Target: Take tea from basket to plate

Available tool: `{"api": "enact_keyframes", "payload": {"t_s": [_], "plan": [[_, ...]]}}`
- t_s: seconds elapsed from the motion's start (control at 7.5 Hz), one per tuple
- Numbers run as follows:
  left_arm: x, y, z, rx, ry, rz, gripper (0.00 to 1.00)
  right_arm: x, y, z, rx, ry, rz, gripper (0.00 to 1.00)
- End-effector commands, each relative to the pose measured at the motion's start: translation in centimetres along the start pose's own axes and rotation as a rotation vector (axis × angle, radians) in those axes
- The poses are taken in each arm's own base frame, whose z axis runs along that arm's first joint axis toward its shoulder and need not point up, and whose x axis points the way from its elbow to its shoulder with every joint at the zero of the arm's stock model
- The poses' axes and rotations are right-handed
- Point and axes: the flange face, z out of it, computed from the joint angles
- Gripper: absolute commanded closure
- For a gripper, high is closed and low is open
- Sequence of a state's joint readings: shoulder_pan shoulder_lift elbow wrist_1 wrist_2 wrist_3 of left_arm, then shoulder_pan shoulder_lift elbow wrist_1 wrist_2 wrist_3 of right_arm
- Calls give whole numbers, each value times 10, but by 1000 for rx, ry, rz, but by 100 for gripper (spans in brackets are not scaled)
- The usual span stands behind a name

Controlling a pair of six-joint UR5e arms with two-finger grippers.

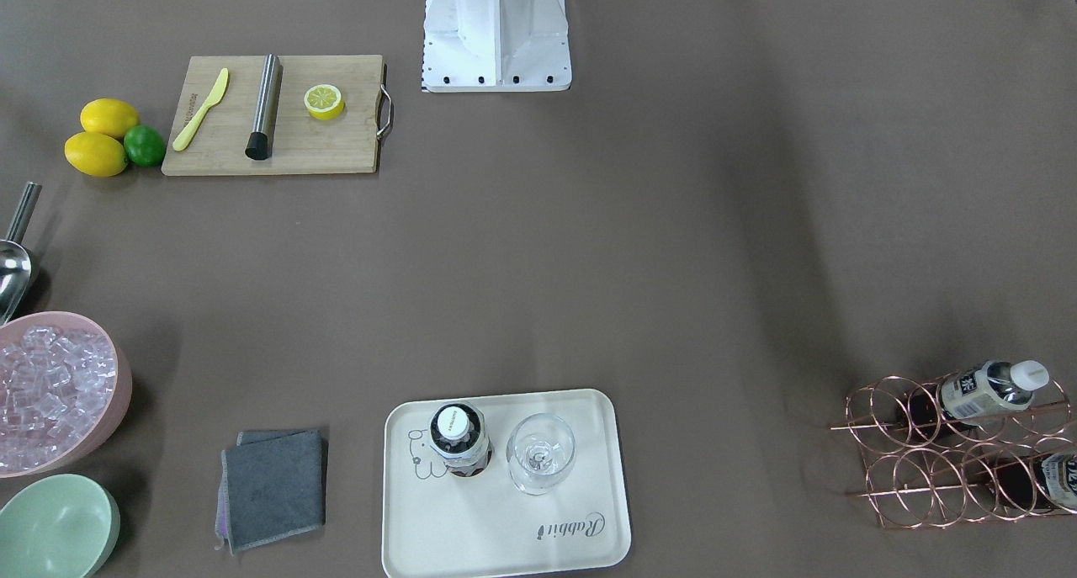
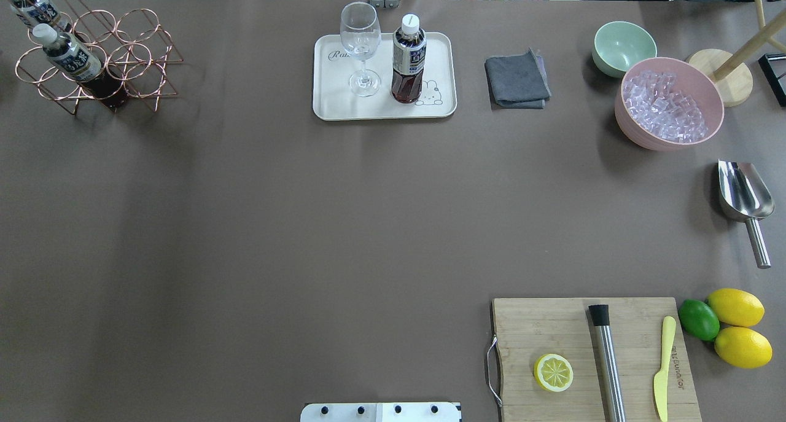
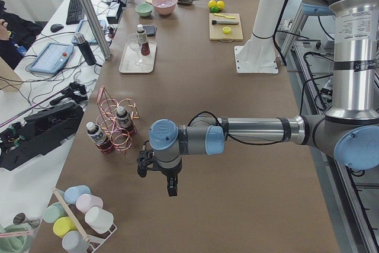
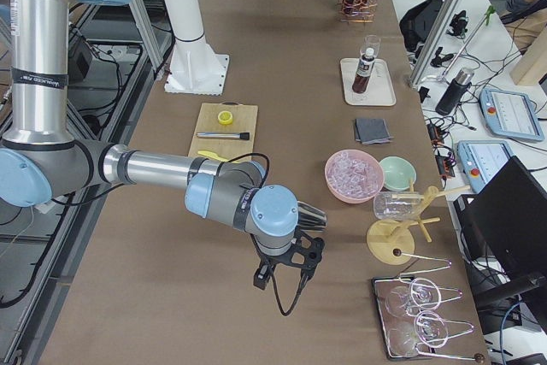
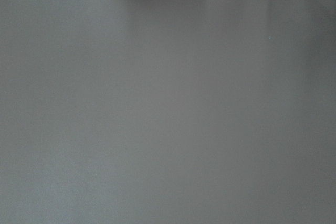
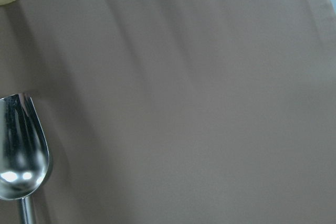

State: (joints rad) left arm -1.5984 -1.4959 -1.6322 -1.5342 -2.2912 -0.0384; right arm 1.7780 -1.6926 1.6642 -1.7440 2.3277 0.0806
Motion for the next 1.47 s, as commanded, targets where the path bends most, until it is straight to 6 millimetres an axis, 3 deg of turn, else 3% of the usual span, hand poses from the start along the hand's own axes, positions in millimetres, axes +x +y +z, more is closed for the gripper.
{"api": "enact_keyframes", "payload": {"t_s": [0.0, 1.33], "plan": [[-1, 0, 1, -4, 0, -3, 2, 1, 0, -1, 2, 0, 2, 0], [-4, -1, 5, -14, 2, -9, 2, 2, 1, -1, 2, -2, 3, 0]]}}
